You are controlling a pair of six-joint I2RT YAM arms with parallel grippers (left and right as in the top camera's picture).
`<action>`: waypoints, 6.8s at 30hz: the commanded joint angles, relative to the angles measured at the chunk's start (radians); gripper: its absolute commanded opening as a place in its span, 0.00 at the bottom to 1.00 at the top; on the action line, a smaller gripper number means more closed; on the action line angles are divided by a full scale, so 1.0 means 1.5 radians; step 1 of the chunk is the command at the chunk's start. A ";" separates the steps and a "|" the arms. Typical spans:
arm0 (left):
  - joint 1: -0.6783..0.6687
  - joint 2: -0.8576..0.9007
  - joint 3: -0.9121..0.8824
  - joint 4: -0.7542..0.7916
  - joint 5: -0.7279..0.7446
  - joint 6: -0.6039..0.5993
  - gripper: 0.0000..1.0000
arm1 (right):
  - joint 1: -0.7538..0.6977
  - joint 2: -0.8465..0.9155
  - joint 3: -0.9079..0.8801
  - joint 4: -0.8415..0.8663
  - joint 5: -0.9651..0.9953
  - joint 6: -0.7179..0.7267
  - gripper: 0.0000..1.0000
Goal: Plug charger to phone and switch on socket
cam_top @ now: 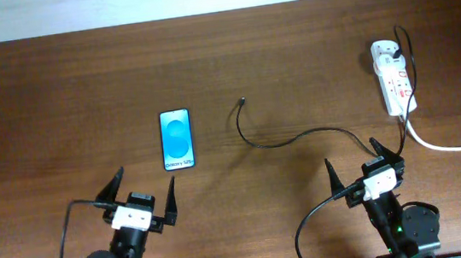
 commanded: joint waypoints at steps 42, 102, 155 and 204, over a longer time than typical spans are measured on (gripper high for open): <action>0.003 0.673 0.481 -0.070 0.257 -0.079 0.99 | 0.006 -0.004 -0.004 -0.004 -0.011 0.010 0.98; -0.076 1.372 1.103 -0.739 -0.138 -0.223 0.99 | 0.006 0.902 1.034 -0.766 -0.185 0.122 0.98; -0.124 1.439 1.036 -0.681 -0.167 -0.305 0.83 | 0.006 0.937 1.033 -0.778 -0.177 0.122 0.98; -0.124 1.438 1.423 -0.977 0.326 -0.951 0.00 | 0.159 1.076 1.027 -0.562 -0.139 0.515 0.94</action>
